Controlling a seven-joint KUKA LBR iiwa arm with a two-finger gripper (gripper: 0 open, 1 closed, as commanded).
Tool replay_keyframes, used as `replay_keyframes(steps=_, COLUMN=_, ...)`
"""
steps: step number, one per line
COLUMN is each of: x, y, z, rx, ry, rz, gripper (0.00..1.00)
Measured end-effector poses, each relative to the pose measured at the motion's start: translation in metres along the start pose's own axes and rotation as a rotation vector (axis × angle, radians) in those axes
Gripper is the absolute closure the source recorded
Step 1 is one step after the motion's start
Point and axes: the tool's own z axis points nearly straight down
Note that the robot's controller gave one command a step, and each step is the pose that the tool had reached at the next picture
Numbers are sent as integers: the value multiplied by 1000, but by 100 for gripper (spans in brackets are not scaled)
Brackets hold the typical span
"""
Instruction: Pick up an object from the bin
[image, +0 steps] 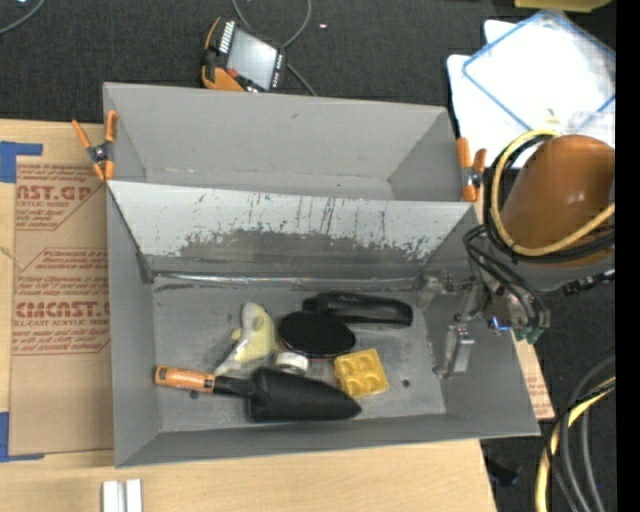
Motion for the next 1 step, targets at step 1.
replay_keyframes(steps=1, x=0, y=0, z=0, rx=0, ry=0, rz=0, gripper=0)
